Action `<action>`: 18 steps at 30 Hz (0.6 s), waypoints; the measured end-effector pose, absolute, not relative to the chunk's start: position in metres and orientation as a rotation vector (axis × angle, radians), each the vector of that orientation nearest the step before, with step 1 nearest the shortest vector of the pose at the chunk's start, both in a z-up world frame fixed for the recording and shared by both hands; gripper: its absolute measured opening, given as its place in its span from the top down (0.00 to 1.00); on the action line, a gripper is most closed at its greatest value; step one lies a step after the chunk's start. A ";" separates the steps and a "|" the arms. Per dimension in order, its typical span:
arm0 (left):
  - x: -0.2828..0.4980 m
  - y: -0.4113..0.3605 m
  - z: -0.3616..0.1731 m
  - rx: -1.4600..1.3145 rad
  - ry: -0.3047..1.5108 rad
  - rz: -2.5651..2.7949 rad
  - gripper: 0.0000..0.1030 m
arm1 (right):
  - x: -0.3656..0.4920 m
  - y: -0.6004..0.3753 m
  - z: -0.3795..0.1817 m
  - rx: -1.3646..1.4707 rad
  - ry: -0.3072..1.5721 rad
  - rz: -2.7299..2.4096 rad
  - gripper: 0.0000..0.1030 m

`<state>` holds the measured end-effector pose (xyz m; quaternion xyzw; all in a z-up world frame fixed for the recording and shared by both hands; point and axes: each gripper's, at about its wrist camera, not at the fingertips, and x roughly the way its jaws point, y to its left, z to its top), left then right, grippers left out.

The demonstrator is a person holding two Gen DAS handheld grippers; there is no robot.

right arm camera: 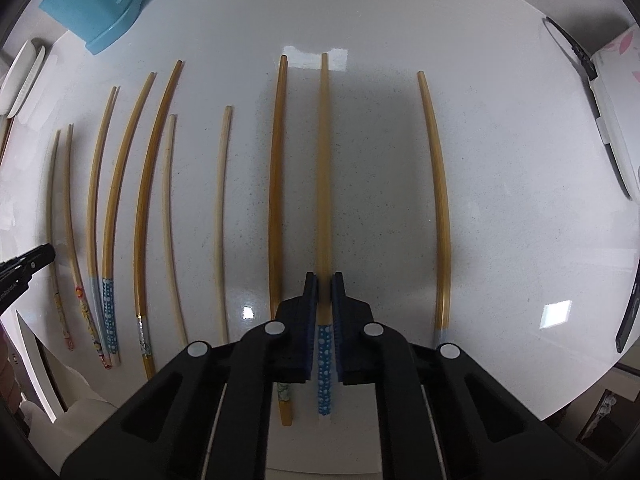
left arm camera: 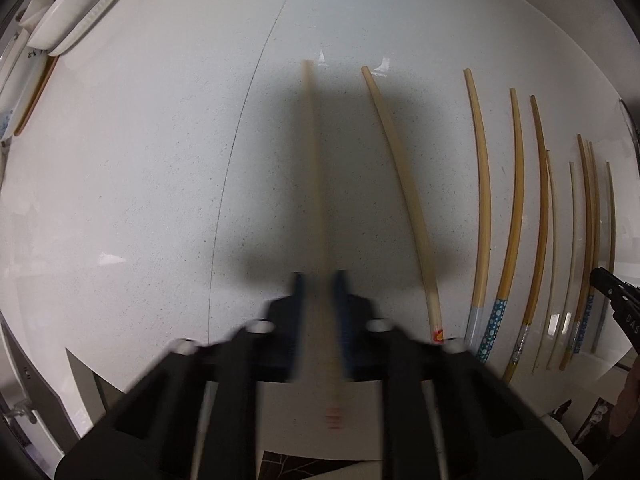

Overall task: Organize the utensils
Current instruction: 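Grasp a blue-patterned chopstick with the right tool while the left tool grasps a printed chopstick, then lift both held chopsticks and carry them to the blue utensil holder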

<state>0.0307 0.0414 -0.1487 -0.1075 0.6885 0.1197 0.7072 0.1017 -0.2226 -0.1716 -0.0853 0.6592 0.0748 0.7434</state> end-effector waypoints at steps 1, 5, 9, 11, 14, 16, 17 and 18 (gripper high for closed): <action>0.031 0.042 -0.149 -0.246 1.528 0.260 0.94 | 0.103 -0.222 -0.169 -0.186 1.448 0.163 0.94; 0.027 0.045 -0.139 -0.263 1.520 0.263 0.94 | 0.109 -0.227 -0.164 -0.178 1.448 0.166 0.94; 0.032 0.046 -0.137 -0.256 1.495 0.260 0.94 | 0.109 -0.244 -0.150 -0.167 1.443 0.168 0.94; 0.028 0.050 -0.129 -0.259 1.482 0.256 0.94 | 0.108 -0.246 -0.147 -0.164 1.436 0.168 0.94; 0.021 0.052 -0.117 -0.260 1.454 0.256 0.94 | 0.106 -0.249 -0.139 -0.152 1.414 0.173 0.94; 0.019 0.048 -0.109 -0.255 1.425 0.258 0.94 | 0.103 -0.251 -0.135 -0.149 1.395 0.170 0.94; 0.019 0.048 -0.104 -0.249 1.406 0.260 0.94 | 0.104 -0.251 -0.132 -0.139 1.384 0.173 0.94; 0.019 0.049 -0.100 -0.245 1.391 0.261 0.94 | 0.104 -0.251 -0.129 -0.132 1.377 0.175 0.94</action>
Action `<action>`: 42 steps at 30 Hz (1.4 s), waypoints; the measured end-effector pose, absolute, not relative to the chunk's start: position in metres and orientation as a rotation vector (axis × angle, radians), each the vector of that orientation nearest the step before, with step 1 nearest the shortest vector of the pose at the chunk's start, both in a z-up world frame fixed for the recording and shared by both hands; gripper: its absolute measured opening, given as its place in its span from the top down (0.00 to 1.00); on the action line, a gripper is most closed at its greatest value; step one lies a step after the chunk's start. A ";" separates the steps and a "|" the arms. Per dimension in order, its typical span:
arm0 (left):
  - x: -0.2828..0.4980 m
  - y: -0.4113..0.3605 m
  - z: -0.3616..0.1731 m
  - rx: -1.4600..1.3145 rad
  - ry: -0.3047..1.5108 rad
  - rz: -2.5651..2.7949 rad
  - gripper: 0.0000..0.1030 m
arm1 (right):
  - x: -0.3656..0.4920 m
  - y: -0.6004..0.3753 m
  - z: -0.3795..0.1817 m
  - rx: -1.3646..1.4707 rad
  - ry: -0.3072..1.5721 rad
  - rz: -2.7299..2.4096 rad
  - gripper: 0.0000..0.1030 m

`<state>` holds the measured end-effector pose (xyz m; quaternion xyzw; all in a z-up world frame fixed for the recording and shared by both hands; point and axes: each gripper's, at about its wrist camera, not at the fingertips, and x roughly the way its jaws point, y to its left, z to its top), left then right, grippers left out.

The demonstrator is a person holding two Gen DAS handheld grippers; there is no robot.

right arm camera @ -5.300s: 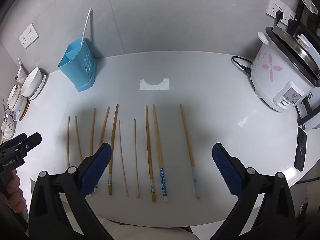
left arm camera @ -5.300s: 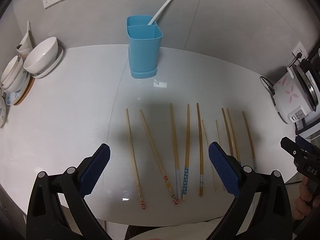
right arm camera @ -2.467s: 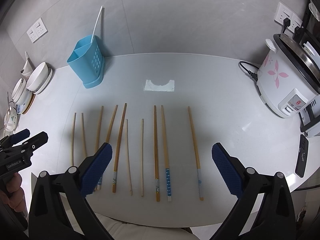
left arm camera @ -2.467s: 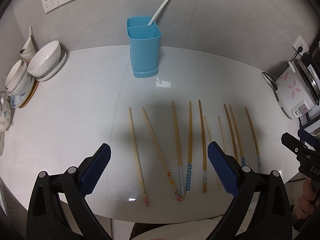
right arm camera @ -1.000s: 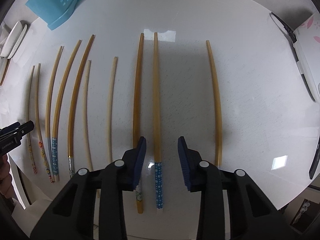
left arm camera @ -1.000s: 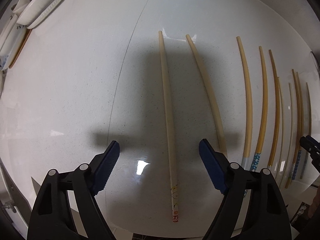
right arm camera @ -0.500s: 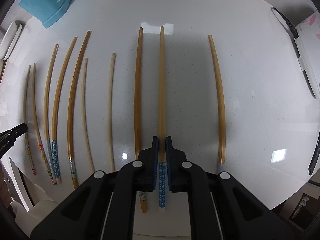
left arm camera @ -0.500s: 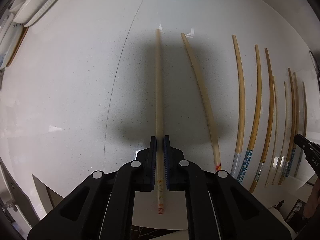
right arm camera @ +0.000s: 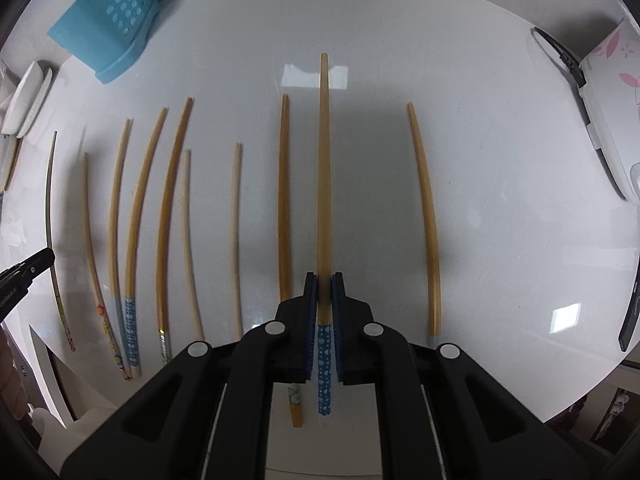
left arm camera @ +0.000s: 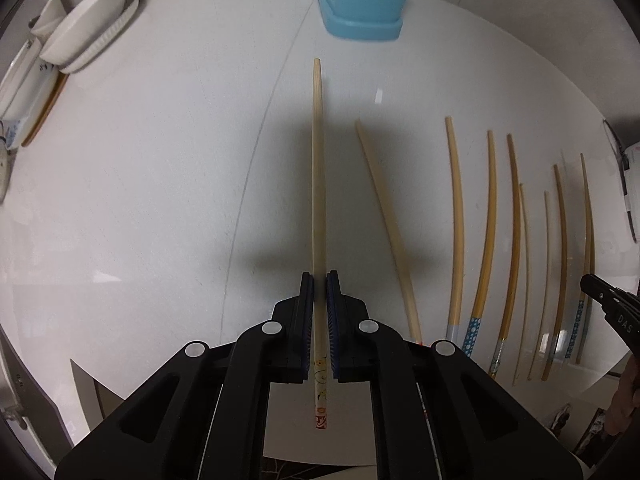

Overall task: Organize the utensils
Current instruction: 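Lift both held chopsticks and carry them to the blue utensil holder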

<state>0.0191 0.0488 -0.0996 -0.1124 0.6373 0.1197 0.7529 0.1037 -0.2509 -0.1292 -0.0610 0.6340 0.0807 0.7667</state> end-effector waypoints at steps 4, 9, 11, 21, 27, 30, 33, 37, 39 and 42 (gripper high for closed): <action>0.019 0.054 -0.079 -0.255 1.323 0.266 0.94 | 0.104 -0.250 -0.115 -0.113 1.334 0.189 0.94; 0.021 0.058 -0.054 -0.258 1.248 0.271 0.94 | 0.105 -0.243 -0.097 -0.101 1.282 0.223 0.94; 0.024 0.054 -0.050 -0.259 1.219 0.273 0.94 | 0.106 -0.240 -0.089 -0.095 1.262 0.236 0.94; 0.051 0.064 -0.006 -0.296 1.060 0.244 0.94 | 0.137 -0.215 -0.044 -0.074 1.141 0.315 0.94; 0.078 0.066 0.016 -0.286 0.979 0.226 0.94 | 0.151 -0.198 -0.024 -0.081 1.080 0.349 0.94; 0.092 0.068 0.029 -0.302 0.955 0.211 0.94 | 0.160 -0.190 -0.014 -0.067 1.043 0.363 0.94; 0.104 0.069 0.044 -0.292 0.896 0.199 0.94 | 0.168 -0.182 -0.003 -0.057 1.002 0.376 0.94; 0.119 0.071 0.055 -0.289 0.808 0.172 0.94 | 0.179 -0.172 0.010 -0.043 0.946 0.394 0.94; 0.128 0.073 0.058 -0.287 0.766 0.160 0.94 | 0.184 -0.168 0.016 -0.040 0.918 0.393 0.94; 0.140 0.073 0.065 -0.293 0.714 0.135 0.94 | 0.192 -0.162 0.024 -0.019 0.878 0.414 0.94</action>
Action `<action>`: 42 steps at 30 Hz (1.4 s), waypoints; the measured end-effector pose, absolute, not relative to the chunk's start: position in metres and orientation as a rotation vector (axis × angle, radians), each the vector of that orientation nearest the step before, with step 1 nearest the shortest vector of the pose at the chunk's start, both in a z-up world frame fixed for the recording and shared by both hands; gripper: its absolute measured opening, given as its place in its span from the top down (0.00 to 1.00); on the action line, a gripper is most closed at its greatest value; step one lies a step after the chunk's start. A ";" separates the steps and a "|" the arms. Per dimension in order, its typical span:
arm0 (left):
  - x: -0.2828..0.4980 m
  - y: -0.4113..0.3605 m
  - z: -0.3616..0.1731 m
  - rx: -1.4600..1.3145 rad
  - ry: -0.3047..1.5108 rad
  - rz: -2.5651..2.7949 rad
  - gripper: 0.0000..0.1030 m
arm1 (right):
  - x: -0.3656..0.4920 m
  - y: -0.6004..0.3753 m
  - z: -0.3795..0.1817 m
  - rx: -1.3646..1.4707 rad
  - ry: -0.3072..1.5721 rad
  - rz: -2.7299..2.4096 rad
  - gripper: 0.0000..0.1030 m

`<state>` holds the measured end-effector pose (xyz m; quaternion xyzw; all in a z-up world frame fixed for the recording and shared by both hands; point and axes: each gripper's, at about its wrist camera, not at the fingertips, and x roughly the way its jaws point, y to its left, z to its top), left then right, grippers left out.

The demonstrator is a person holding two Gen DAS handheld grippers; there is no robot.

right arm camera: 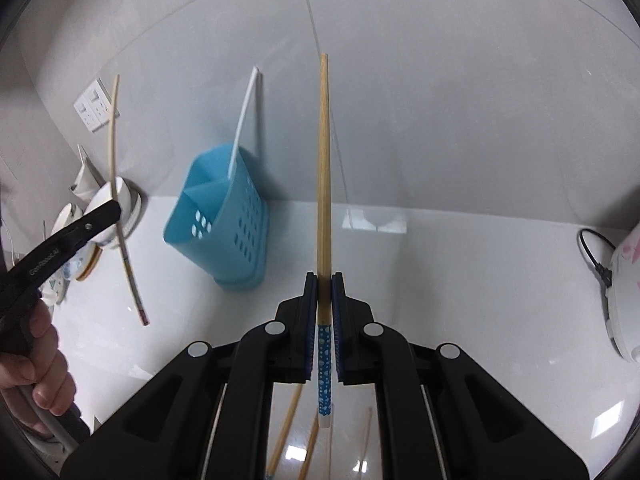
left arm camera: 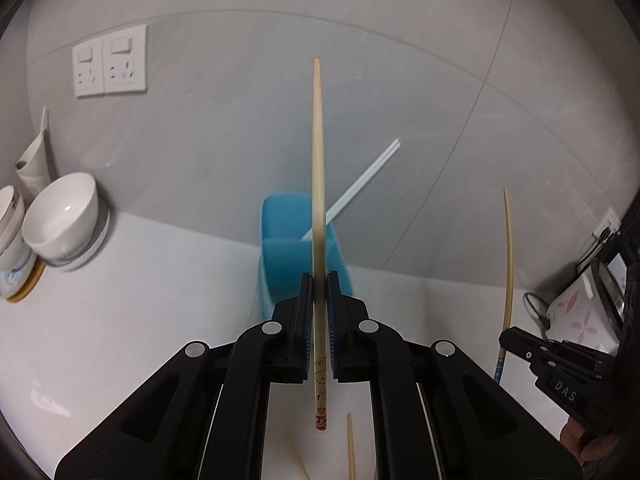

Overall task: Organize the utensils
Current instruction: 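Lift both held chopsticks and carry them to the blue utensil holder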

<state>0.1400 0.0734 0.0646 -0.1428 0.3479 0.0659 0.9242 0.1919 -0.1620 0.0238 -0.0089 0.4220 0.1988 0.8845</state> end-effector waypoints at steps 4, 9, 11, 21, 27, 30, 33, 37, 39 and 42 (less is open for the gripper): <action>0.155 0.078 0.068 -0.315 0.657 0.107 0.94 | 0.200 -0.153 0.031 -0.003 0.822 0.415 0.94; 0.170 0.078 0.074 -0.292 0.567 0.101 0.94 | 0.209 -0.141 0.036 0.010 0.760 0.425 0.94; 0.177 0.077 0.074 -0.280 0.540 0.100 0.94 | 0.212 -0.139 0.037 0.013 0.741 0.429 0.94; 0.202 0.074 0.044 -0.193 0.454 0.100 0.94 | 0.221 -0.121 0.034 0.006 0.671 0.427 0.94; 0.211 0.067 0.020 -0.154 0.481 0.109 0.94 | 0.226 -0.116 0.023 -0.005 0.683 0.419 0.94; 0.213 0.065 0.012 -0.150 0.499 0.110 0.94 | 0.227 -0.115 0.021 -0.006 0.689 0.413 0.94; 0.213 0.071 0.005 -0.150 0.516 0.109 0.94 | 0.229 -0.113 0.019 -0.002 0.698 0.406 0.94; 0.215 0.073 0.002 -0.161 0.546 0.111 0.93 | 0.229 -0.112 0.018 -0.002 0.703 0.411 0.94; 0.215 0.074 0.004 -0.161 0.557 0.122 0.88 | 0.229 -0.112 0.019 -0.003 0.702 0.415 0.94; 0.211 0.076 0.009 -0.166 0.574 0.147 0.68 | 0.228 -0.110 0.020 -0.001 0.698 0.425 0.94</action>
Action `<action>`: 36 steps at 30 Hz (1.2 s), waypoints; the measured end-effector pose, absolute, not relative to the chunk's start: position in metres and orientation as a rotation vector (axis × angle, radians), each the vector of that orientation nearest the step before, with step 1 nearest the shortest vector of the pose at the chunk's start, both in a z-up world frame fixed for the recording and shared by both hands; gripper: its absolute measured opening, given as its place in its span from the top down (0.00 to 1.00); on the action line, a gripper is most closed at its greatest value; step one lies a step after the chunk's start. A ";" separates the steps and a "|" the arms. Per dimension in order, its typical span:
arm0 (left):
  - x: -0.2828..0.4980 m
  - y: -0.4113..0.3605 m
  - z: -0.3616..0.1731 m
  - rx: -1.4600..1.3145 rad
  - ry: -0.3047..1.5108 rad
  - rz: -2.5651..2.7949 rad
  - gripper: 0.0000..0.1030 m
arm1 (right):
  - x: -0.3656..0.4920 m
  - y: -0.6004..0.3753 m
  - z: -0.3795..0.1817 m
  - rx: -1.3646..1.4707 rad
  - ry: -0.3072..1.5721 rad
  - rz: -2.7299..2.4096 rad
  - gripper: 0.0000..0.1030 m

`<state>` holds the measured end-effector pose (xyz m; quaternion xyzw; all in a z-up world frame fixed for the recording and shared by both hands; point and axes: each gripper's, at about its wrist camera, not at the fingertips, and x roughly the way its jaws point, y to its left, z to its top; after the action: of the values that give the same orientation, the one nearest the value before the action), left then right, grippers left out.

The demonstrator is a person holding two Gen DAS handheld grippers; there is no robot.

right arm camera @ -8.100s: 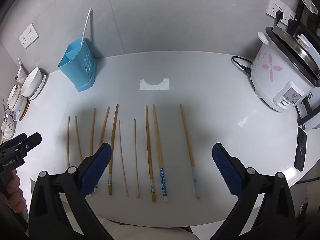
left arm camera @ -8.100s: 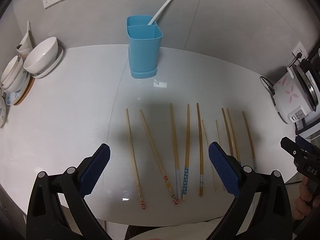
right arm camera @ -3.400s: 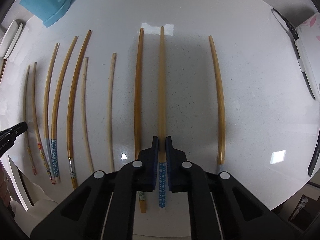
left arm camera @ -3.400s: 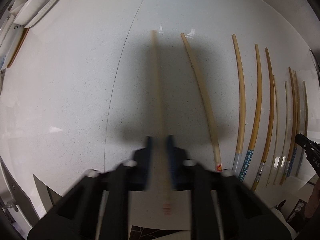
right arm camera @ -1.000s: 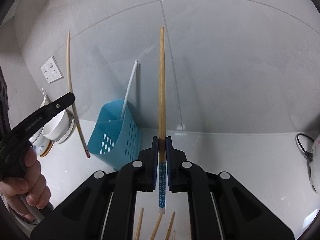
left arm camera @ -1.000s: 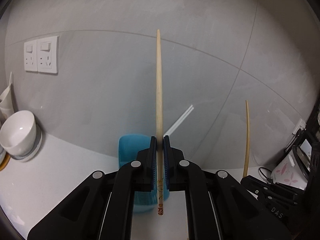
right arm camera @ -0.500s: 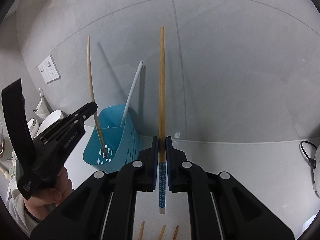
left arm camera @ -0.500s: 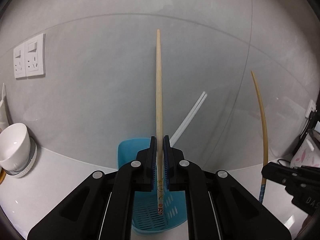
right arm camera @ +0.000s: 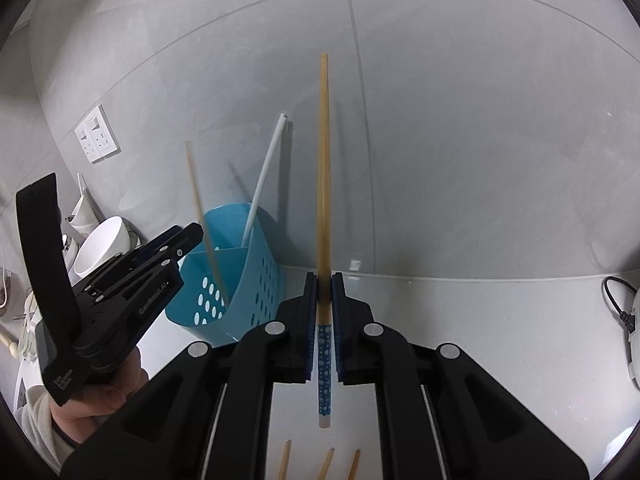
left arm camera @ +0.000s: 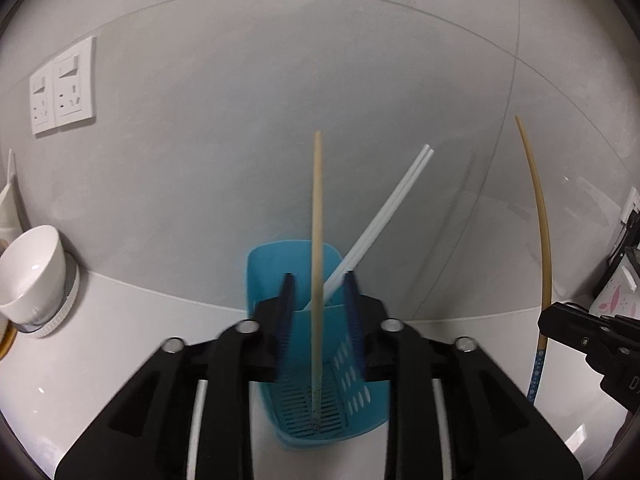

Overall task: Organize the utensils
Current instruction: 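Lift both held chopsticks and carry them to the blue utensil holder, then open the left tool to drop its chopstick in the holder while the right tool lowers and releases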

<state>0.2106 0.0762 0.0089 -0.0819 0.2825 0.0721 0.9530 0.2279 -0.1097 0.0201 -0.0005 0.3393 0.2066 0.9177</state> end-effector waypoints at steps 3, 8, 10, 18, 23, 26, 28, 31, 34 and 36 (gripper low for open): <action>0.201 0.077 0.019 -0.159 0.602 0.203 0.44 | 0.226 -0.108 0.023 -0.001 0.688 0.438 0.94; 0.180 0.088 0.039 -0.198 0.616 0.268 0.18 | 0.224 -0.096 0.030 0.008 0.652 0.487 0.93; 0.170 0.093 0.046 -0.206 0.625 0.291 0.12 | 0.226 -0.089 0.033 0.016 0.638 0.511 0.93; 0.148 0.117 0.047 -0.220 0.681 0.335 0.06 | 0.233 -0.058 0.044 0.039 0.579 0.604 0.93; 0.145 0.132 0.050 -0.246 0.696 0.345 0.06 | 0.236 -0.041 0.045 0.056 0.547 0.654 0.93; 0.143 0.142 0.047 -0.273 0.705 0.344 0.06 | 0.237 -0.030 0.041 0.045 0.531 0.664 0.93; 0.142 0.144 0.045 -0.270 0.708 0.353 0.06 | 0.240 -0.023 0.036 0.042 0.529 0.669 0.93; 0.142 0.149 0.041 -0.275 0.715 0.358 0.06 | 0.244 -0.017 0.026 0.025 0.533 0.668 0.93; 0.141 0.152 0.037 -0.279 0.719 0.362 0.06 | 0.247 -0.014 0.016 0.011 0.549 0.667 0.93; 0.141 0.154 0.035 -0.282 0.722 0.365 0.06 | 0.248 -0.012 0.009 0.001 0.558 0.665 0.93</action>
<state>0.1411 0.1542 0.0346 -0.1367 0.3502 0.1769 0.9096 0.2480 -0.0120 0.0095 0.0003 0.2701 0.3221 0.9074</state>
